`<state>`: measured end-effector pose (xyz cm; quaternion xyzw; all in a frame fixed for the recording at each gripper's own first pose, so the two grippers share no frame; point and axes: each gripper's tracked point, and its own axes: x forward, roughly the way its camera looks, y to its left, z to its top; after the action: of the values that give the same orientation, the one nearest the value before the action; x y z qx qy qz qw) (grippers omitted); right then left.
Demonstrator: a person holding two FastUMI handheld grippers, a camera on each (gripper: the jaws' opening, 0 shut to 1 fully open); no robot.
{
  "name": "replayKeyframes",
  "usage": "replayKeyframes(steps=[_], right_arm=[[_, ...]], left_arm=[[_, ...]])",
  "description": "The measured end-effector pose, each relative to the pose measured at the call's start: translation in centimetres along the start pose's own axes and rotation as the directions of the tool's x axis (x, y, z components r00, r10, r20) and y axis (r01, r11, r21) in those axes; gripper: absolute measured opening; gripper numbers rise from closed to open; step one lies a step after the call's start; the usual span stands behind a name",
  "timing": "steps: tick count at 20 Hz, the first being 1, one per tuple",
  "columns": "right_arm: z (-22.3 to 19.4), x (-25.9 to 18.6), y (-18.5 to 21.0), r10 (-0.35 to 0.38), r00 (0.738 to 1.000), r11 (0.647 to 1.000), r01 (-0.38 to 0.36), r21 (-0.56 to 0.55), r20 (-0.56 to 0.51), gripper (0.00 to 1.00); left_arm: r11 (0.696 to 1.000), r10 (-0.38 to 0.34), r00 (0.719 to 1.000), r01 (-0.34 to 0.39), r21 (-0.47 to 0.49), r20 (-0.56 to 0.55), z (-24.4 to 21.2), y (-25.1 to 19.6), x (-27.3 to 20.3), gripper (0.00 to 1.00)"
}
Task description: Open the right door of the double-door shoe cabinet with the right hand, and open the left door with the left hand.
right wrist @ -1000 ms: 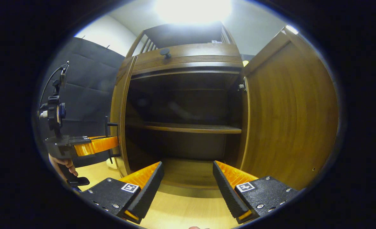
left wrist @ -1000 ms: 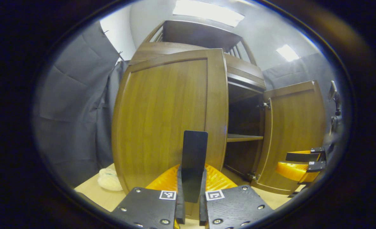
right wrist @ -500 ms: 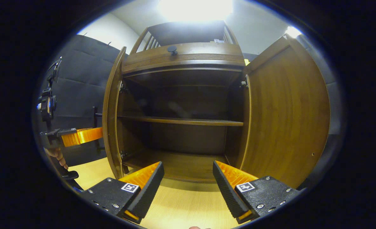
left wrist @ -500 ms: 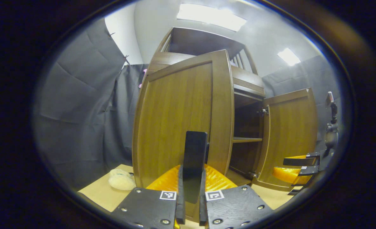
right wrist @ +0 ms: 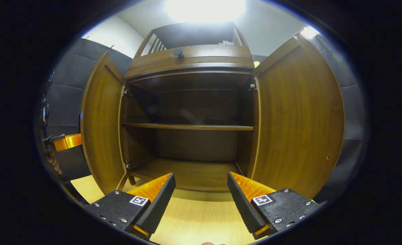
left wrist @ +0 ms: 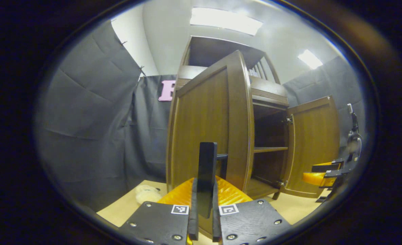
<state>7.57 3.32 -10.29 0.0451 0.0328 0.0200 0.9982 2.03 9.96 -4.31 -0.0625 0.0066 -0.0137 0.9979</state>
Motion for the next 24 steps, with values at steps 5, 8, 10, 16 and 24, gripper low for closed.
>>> replayKeyframes(steps=[5, 8, 10, 16, 24], right_arm=[[0.0, 0.0, 0.9, 0.008, 1.0, 1.0, -0.008, 0.0, 0.0, 0.95], [-0.4, 0.3, 1.4, 0.01, 1.0, 1.0, -0.01, -0.006, -0.008, 0.96], [-0.4, 0.4, 2.0, 0.015, 1.0, 1.0, -0.015, -0.003, -0.007, 0.95], [-0.5, -0.3, 2.0, 0.006, 1.0, 1.0, -0.006, -0.001, 0.0, 0.95], [1.8, -4.0, 1.1, 0.019, 0.999, 1.0, -0.019, -0.011, 0.05, 0.95]], left_arm=[[0.991, 0.119, 0.993, -0.12, 0.057, 0.027, 1.1, 1.4, -0.1, 0.16], [0.981, 0.145, 0.987, -0.152, 0.118, 0.065, 1.6, 2.1, 0.2, 0.23], [0.987, 0.115, 0.99, -0.123, 0.099, 0.086, 1.6, 1.4, 0.2, 0.16], [0.967, 0.217, 0.973, -0.226, 0.12, 0.08, 2.4, 2.5, -0.9, 0.22], [0.875, 0.428, 0.88, -0.46, 0.148, 0.204, 9.7, 1.2, -7.4, 0.16]])
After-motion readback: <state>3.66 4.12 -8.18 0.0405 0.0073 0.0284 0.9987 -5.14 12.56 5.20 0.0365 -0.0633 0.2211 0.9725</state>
